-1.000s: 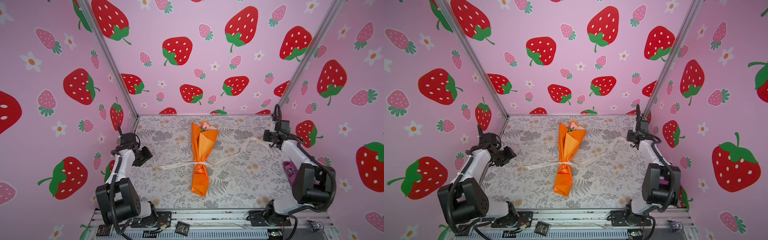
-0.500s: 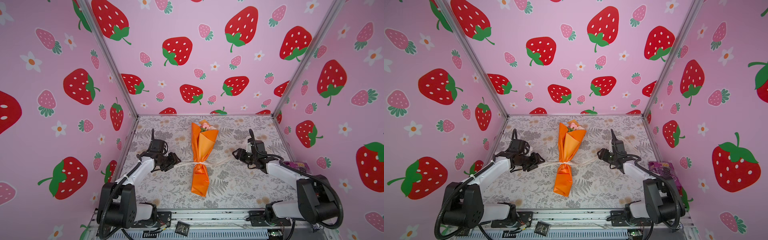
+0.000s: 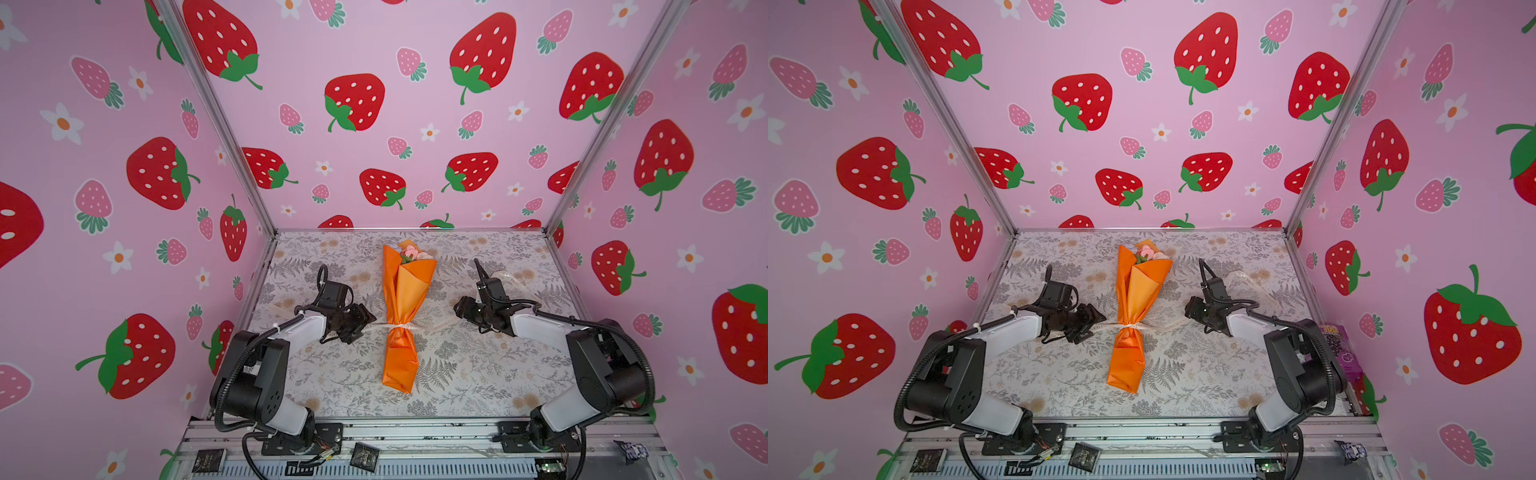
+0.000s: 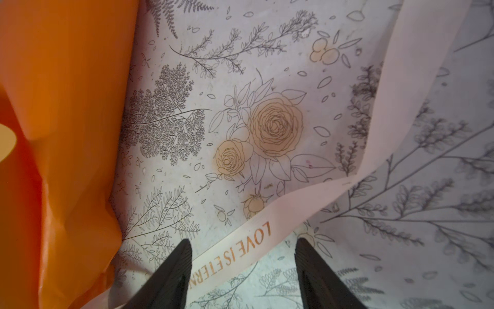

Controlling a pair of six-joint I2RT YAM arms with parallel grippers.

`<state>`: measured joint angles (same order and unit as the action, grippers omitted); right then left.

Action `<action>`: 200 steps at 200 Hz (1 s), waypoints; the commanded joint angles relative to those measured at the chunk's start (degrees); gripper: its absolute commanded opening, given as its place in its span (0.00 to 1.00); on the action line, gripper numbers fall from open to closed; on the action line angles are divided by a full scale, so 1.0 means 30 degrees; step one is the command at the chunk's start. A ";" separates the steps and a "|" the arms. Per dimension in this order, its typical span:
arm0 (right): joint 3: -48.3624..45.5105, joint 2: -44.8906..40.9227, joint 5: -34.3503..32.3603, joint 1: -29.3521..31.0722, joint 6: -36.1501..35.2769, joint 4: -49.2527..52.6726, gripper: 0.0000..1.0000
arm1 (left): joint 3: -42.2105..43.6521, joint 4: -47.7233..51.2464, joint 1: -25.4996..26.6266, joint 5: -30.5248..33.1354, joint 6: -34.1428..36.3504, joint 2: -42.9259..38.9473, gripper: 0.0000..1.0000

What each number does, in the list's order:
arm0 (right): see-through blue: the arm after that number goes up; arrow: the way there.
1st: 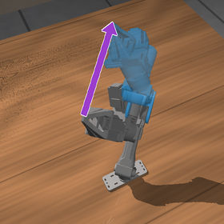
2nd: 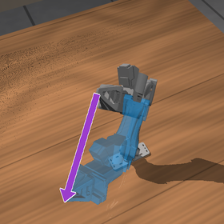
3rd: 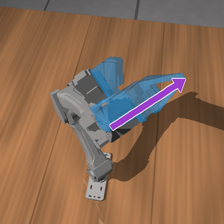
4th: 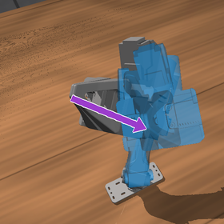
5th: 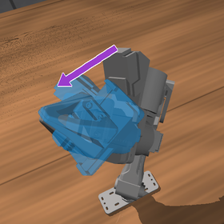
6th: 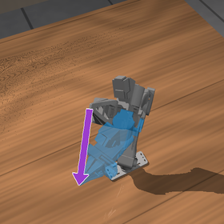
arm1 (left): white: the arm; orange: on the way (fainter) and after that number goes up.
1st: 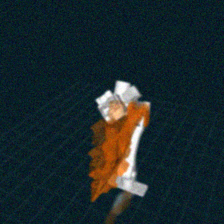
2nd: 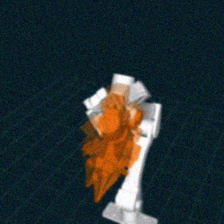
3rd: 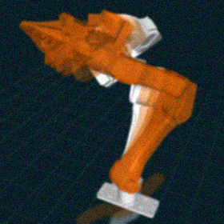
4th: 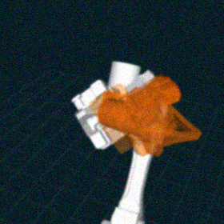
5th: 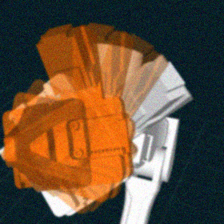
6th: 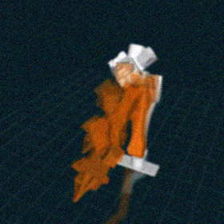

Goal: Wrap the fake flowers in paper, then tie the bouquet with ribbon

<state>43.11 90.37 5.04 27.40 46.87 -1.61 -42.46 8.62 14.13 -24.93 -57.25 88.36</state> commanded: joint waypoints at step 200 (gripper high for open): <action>-0.0777 0.2886 -0.2154 -0.0054 0.4297 -0.3992 0.07 | -0.0153 -0.4959 0.0973 -0.0568 -0.4119 0.3375 0.00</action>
<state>43.05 98.32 1.80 27.35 56.38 -12.91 -42.26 -4.56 16.78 -26.02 -68.99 97.36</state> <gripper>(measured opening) 0.185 0.045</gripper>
